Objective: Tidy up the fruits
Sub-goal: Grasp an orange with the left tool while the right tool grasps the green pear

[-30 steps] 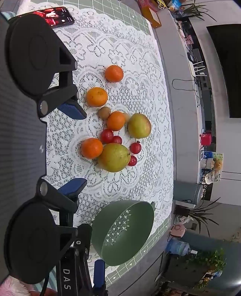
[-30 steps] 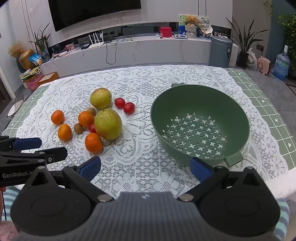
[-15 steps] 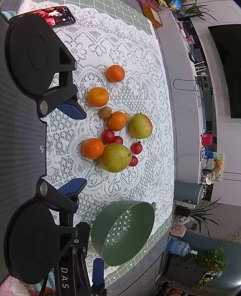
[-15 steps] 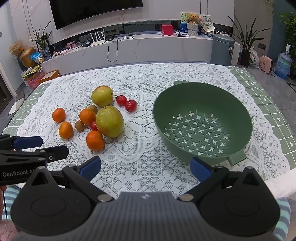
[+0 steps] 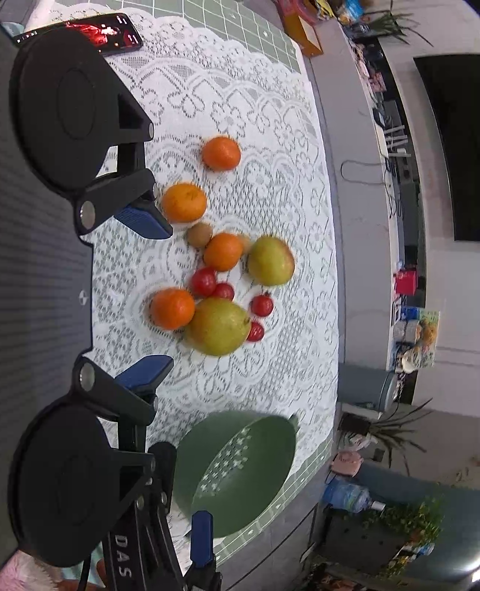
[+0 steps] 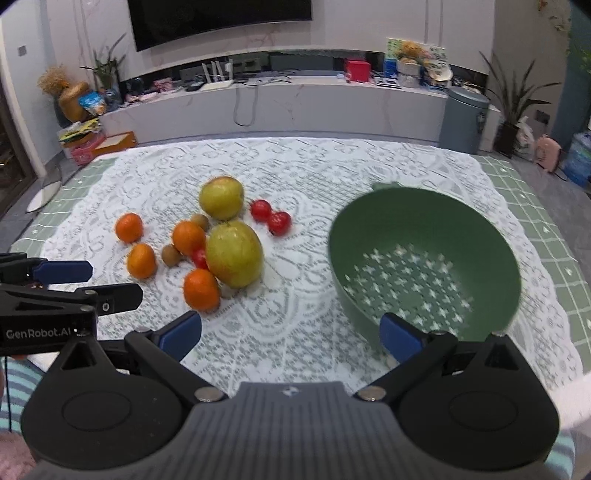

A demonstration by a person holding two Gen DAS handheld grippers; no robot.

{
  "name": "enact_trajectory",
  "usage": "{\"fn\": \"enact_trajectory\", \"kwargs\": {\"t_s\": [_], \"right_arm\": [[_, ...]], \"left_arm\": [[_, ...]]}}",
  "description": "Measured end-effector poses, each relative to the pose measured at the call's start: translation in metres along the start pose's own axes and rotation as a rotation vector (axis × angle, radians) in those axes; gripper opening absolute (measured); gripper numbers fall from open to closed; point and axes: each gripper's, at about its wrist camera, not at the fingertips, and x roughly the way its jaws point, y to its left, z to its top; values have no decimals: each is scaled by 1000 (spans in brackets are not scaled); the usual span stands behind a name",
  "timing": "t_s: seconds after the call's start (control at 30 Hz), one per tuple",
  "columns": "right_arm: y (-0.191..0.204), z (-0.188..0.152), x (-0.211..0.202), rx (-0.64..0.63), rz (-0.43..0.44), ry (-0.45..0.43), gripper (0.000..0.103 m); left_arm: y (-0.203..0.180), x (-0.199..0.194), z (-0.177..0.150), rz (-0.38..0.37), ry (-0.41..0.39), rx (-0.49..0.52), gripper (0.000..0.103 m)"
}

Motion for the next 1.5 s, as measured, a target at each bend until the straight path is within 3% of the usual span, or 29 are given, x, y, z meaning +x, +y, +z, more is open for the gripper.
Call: {"fn": "enact_trajectory", "kwargs": {"t_s": [0.17, 0.3, 0.5, 0.7, 0.9, 1.13, 1.5], "right_arm": [[4, 15, 10, -24, 30, -13, 98], [11, 26, 21, -87, 37, -37, 85], [22, 39, 41, -144, 60, -60, 83], [27, 47, 64, -103, 90, -34, 83], [32, 51, 85, -99, 62, -28, 83], [32, 56, 111, -50, 96, 50, 83], [40, 57, 135, -81, 83, 76, 83]], "left_arm": [[16, 1, 8, 17, -19, -43, 84], [27, 6, 12, 43, -21, -60, 83], [43, 18, 16, 46, -3, -94, 77], [58, 29, 18, 58, -12, -113, 76], [76, 42, 20, 71, -11, -160, 76], [99, 63, 20, 91, 3, -214, 78], [125, 109, 26, 141, 27, -175, 75]]}}
